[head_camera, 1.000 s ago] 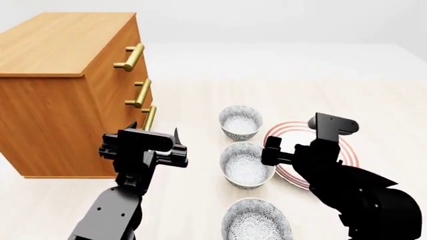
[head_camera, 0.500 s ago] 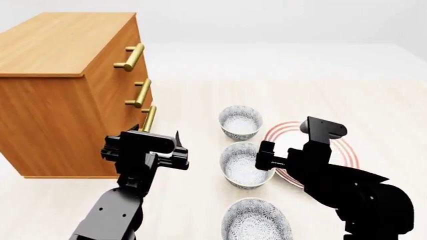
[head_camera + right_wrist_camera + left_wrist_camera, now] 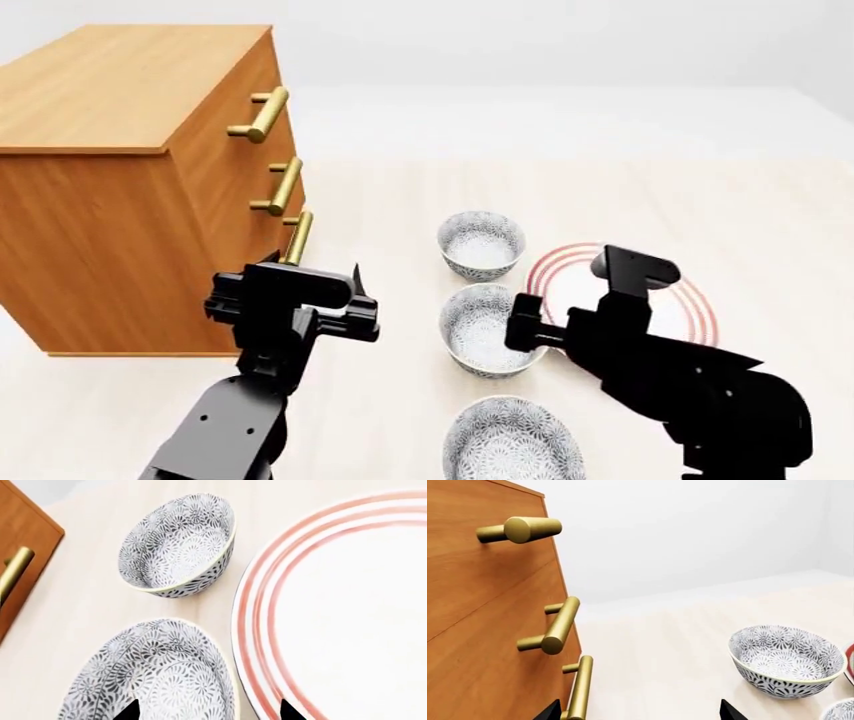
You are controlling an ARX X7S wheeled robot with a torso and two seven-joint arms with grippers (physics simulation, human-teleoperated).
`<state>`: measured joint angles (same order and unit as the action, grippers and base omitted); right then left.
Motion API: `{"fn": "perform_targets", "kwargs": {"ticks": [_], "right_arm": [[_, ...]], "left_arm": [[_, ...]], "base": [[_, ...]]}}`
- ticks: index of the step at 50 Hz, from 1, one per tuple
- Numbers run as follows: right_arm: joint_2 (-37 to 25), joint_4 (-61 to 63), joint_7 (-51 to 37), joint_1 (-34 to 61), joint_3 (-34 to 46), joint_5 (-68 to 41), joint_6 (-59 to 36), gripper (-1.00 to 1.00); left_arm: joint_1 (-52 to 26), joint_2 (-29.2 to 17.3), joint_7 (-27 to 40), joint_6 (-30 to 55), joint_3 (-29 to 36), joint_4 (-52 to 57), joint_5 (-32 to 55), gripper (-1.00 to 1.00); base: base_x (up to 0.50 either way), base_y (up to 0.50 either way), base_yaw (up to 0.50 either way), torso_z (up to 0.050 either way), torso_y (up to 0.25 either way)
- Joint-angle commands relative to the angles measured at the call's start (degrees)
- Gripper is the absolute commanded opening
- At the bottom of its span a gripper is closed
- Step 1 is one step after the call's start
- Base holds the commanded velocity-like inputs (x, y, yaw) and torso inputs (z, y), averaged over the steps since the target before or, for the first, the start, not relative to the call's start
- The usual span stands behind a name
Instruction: Stack the bowl in the middle on the bowl at the back.
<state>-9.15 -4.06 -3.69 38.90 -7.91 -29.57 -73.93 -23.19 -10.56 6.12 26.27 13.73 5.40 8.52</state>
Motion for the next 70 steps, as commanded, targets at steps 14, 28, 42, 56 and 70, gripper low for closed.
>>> {"fn": "perform_targets", "kwargs": {"ticks": [14,28,42,56,70], "right_arm": [[-0.43,-1.66,1.40,-0.72,2.88,-0.73,1.45,1.00],[-0.70,-1.85,2.23,-0.90,4.73,-1.23,1.87,1.00],[-0.97,-2.25,2.80,-0.97,5.96,-1.74,2.17,1.00],[-1.29,-2.49,3.31,-1.25,7.08,-2.20,2.53,-1.00],[-1.52,-2.26,3.55,-1.49,7.85,-2.78,2.67,-1.00]], "left_arm": [[-0.23,-0.43,0.49,-0.46,0.68,-0.79,0.60,1.00],[-0.33,-0.67,0.64,-0.44,1.01,-0.99,1.12,1.00],[-0.48,-0.84,0.88,-0.67,1.27,-1.52,1.55,1.00],[-0.55,-1.00,0.96,-0.97,1.52,-2.28,2.07,1.00],[-0.50,-1.23,1.10,-1.11,1.80,-2.48,2.54,1.00]], "base": [[0.00,0.00,0.00,0.000,0.000],[0.00,0.00,0.00,0.000,0.000],[0.00,0.00,0.00,0.000,0.000],[0.00,0.00,0.00,0.000,0.000],[0.00,0.00,0.00,0.000,0.000]]}}
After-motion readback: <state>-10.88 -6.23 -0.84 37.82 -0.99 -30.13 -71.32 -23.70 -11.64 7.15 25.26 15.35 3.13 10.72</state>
